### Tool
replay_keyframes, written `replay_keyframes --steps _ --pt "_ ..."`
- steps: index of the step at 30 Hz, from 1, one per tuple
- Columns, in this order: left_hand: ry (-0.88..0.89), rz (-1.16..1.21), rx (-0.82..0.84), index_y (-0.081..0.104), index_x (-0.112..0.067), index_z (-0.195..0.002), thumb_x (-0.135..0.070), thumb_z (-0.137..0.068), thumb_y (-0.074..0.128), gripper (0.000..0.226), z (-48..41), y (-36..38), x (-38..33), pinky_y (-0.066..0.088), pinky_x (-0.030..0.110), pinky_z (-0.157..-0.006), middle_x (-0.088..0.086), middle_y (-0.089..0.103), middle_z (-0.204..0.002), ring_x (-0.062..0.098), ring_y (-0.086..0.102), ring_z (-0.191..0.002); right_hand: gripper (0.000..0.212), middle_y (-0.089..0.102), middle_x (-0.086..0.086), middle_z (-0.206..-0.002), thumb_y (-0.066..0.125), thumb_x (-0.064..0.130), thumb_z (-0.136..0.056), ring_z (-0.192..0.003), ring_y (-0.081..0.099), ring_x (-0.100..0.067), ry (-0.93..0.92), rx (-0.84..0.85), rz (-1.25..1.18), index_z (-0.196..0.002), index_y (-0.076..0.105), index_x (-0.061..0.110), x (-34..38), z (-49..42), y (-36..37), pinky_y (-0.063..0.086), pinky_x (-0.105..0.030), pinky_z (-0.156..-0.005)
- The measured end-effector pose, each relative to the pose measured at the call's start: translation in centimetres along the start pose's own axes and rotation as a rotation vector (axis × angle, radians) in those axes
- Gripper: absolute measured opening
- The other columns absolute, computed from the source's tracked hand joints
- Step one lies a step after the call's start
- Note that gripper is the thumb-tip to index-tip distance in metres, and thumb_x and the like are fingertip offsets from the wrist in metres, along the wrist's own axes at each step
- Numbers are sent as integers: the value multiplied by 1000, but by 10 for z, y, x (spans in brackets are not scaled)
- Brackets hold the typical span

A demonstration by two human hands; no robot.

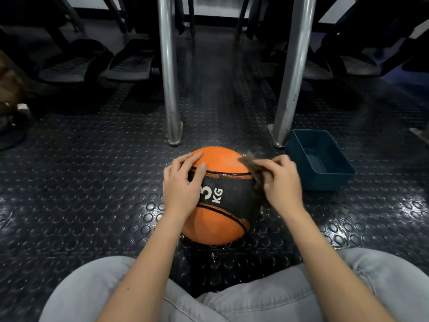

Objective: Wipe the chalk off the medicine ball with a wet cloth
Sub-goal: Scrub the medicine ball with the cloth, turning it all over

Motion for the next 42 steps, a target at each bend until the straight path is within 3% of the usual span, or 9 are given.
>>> replay_keyframes --steps 3,8,13,18,23,29,35,39,42 --pt "38 -31 8 56 -43 -122 -63 -81 38 49 3 3 -3 30 37 -105 -28 41 -118 -1 27 -111 37 50 -7 -99 55 -4 -85 -98 46 -27 142 -171 -3 -104 71 23 -12 -3 -28 40 -39 -87" --pt "142 -28 40 51 -53 -114 -67 -79 35 41 8 9 -11 29 30 -100 -40 40 -112 -6 28 -108 37 51 -7 -99 47 0 -84 -92 46 -22 -223 -63 -113 -106 71 19 37 11 -10 40 -30 -82" --pt "212 -22 77 45 -62 -110 -66 -80 40 31 14 17 -19 27 32 -103 -41 40 -117 -7 28 -112 34 44 -3 -99 50 -1 -88 -100 49 -29 153 -149 -18 -109 69 19 -14 -3 -33 42 -38 -87" --pt "197 -5 64 50 -58 -111 -65 -79 40 34 11 13 -15 31 32 -102 -38 43 -116 -7 31 -111 35 44 1 -98 50 -2 -83 -93 46 -11 -252 -99 -267 -107 69 15 41 14 -30 38 -17 -83" --pt "178 0 77 43 -65 -108 -67 -79 39 29 9 14 -13 29 33 -103 -39 42 -117 -8 29 -111 38 40 -1 -104 45 3 -90 -106 47 -24 285 40 89 -114 64 26 -27 0 -13 37 -28 -73" --pt "190 3 67 49 -58 -111 -65 -78 40 34 10 12 -12 31 32 -102 -37 45 -116 -4 33 -112 35 46 -3 -98 50 -2 -84 -93 47 -9 -215 -65 -328 -109 67 14 42 17 -26 39 -11 -83" --pt "187 -1 86 48 -60 -110 -67 -78 39 34 11 15 -15 30 34 -104 -35 45 -119 -3 32 -114 34 41 -1 -98 48 2 -89 -98 50 -24 177 -60 28 -109 66 23 -17 0 -25 37 -27 -70" --pt "183 23 73 49 -60 -108 -65 -78 41 32 8 10 -10 30 30 -101 -39 45 -116 -4 34 -114 33 46 -3 -97 50 -1 -84 -92 47 -11 -147 -168 -282 -108 68 14 28 11 -44 37 -11 -81" --pt "176 26 85 48 -62 -108 -66 -77 41 31 7 12 -12 30 32 -104 -41 44 -116 -3 33 -114 34 47 -4 -97 46 5 -86 -91 49 -17 -158 6 -182 -108 67 19 25 19 -7 44 -27 -77"
Point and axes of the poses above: each hand's wrist, its own z-axis away from the middle knuckle, its own y-axis out of the palm, x = y × z, the point moved 7 cm from there along -z, towards the middle knuckle
